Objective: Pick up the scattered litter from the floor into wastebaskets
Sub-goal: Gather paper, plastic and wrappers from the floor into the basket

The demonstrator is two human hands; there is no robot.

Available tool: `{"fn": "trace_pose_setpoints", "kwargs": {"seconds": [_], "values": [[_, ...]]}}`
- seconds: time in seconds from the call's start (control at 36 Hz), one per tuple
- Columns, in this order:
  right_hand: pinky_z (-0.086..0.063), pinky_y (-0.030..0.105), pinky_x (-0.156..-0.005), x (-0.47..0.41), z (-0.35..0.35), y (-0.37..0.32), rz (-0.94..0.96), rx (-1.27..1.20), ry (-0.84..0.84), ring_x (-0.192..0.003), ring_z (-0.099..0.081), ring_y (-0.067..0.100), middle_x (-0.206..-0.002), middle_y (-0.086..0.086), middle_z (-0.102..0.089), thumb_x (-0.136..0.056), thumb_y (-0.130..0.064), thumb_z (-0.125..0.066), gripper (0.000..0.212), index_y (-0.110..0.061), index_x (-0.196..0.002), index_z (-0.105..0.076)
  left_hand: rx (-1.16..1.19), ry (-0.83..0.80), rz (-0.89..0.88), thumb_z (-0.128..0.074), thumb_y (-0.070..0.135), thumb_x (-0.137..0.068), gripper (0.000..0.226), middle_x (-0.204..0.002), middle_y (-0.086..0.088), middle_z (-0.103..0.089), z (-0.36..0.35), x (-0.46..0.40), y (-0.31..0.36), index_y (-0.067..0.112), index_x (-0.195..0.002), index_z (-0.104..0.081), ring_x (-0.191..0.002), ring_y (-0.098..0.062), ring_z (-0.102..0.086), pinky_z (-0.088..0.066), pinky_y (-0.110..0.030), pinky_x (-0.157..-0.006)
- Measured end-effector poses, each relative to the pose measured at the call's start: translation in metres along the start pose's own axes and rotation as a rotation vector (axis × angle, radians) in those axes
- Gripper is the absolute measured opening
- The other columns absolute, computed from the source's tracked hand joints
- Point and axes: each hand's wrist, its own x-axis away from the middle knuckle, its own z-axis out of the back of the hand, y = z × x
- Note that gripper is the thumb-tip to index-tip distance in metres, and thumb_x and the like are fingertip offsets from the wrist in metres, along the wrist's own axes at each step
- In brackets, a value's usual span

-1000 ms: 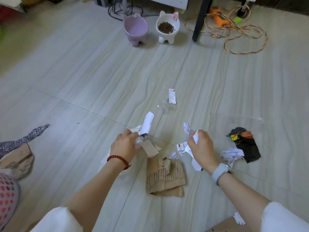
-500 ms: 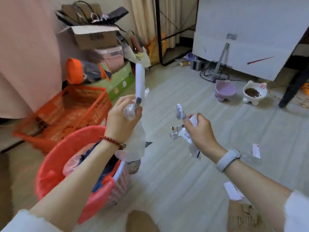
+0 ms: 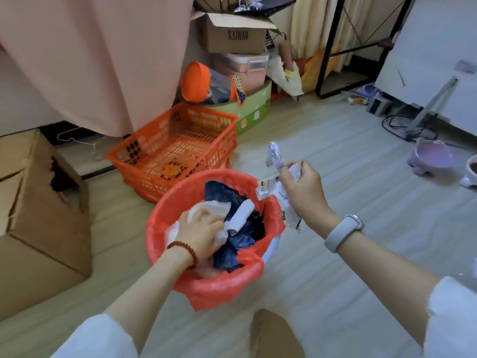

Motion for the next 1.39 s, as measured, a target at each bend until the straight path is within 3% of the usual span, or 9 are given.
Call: {"fn": "trace_pose_setpoints", "kwargs": {"seconds": [0.08, 0.19, 0.28, 0.36, 0.47, 0.64, 0.83, 1.08, 1.39], "values": [[-0.036, 0.02, -0.069, 0.003, -0.019, 0.0, 0.101, 0.096, -0.057, -0.08, -0.048, 0.018, -0.081, 0.002, -0.05, -0.089, -0.01, -0.053, 0.022, -0.018, -0.069, -0.045, 0.094, -0.044, -0.046, -0.054, 0.059, -0.077, 0.058, -0.145, 0.014, -0.028, 0.002, 0.0, 0.004, 0.029, -0.124, -0.039, -0.142, -0.021, -0.002, 0.008, -0.062, -0.108], [-0.034, 0.01, -0.068, 0.008, -0.046, -0.004, 0.27, 0.294, -0.232, -0.074, -0.042, 0.016, -0.083, 0.009, -0.049, -0.089, -0.007, -0.051, 0.01, -0.003, -0.08, -0.052, 0.291, -0.13, -0.042, -0.07, 0.063, -0.061, 0.112, -0.155, 0.006, -0.005, 0.024, 0.007, -0.003, 0.027, -0.145, -0.004, -0.142, -0.02, 0.018, 0.018, -0.054, -0.109], [-0.04, 0.031, -0.081, 0.01, -0.067, 0.008, 0.405, 0.576, -0.412, -0.085, -0.049, 0.029, -0.09, 0.013, -0.055, -0.087, -0.026, -0.037, 0.029, -0.002, -0.086, -0.054, 0.199, -0.167, -0.019, -0.059, 0.077, -0.057, 0.13, -0.154, 0.004, 0.021, 0.035, 0.017, -0.023, 0.021, -0.145, 0.018, -0.138, -0.021, 0.028, 0.016, -0.053, -0.111], [-0.033, 0.054, -0.102, 0.017, -0.085, 0.026, 0.455, 0.914, -0.542, -0.119, -0.044, 0.035, -0.121, 0.01, -0.053, -0.087, -0.039, -0.022, 0.049, -0.009, -0.107, -0.055, 0.075, -0.16, 0.046, -0.024, 0.098, -0.033, 0.145, -0.152, -0.004, 0.028, 0.031, 0.025, -0.042, 0.016, -0.143, 0.023, -0.138, -0.023, 0.028, 0.015, -0.05, -0.11], [0.003, 0.06, -0.11, 0.023, -0.092, 0.048, 0.39, 1.011, -0.736, -0.144, 0.006, 0.033, -0.156, 0.001, -0.002, -0.094, -0.048, -0.01, 0.052, -0.032, -0.144, -0.017, 0.05, -0.119, 0.081, -0.042, 0.089, -0.056, 0.133, -0.149, -0.008, 0.033, 0.011, 0.027, -0.042, 0.014, -0.136, 0.033, -0.138, -0.027, 0.029, 0.013, -0.045, -0.113], [0.015, 0.054, -0.112, 0.016, -0.083, 0.054, 0.157, 0.792, -0.906, -0.139, 0.03, 0.023, -0.151, -0.007, 0.031, -0.09, -0.063, -0.019, 0.061, -0.051, -0.138, 0.016, 0.098, -0.004, 0.03, -0.052, 0.082, -0.059, 0.129, -0.145, -0.003, 0.039, 0.0, 0.01, -0.036, 0.026, -0.122, 0.046, -0.135, -0.026, 0.032, 0.011, -0.045, -0.114], [0.003, 0.062, -0.109, 0.006, -0.101, 0.079, 0.189, 1.214, -1.113, -0.138, 0.026, 0.037, -0.151, 0.003, 0.031, -0.079, -0.076, -0.032, 0.09, -0.041, -0.138, 0.026, -0.051, -0.192, 0.019, -0.047, 0.082, -0.064, 0.127, -0.147, -0.01, 0.037, -0.017, -0.009, -0.029, 0.016, -0.13, 0.039, -0.136, -0.031, 0.032, 0.01, -0.047, -0.113], [0.007, 0.062, -0.109, 0.012, -0.129, 0.117, 0.203, 1.456, -1.116, -0.139, 0.02, 0.042, -0.154, 0.011, 0.022, -0.08, -0.077, -0.028, 0.093, -0.029, -0.145, 0.018, -0.191, -0.382, 0.063, -0.054, 0.079, -0.063, 0.132, -0.15, -0.012, 0.03, -0.053, -0.032, -0.022, 0.01, -0.139, 0.029, -0.139, -0.03, 0.024, 0.005, -0.047, -0.115], [0.007, 0.061, -0.109, 0.006, -0.115, 0.094, 0.146, 1.242, -1.165, -0.14, 0.02, 0.038, -0.156, 0.006, 0.017, -0.085, -0.067, -0.038, 0.083, -0.035, -0.146, 0.01, -0.073, -0.397, 0.102, -0.06, 0.077, -0.06, 0.133, -0.152, -0.009, 0.025, -0.03, -0.026, -0.025, 0.014, -0.143, 0.022, -0.141, -0.031, 0.02, 0.005, -0.05, -0.114]]}}
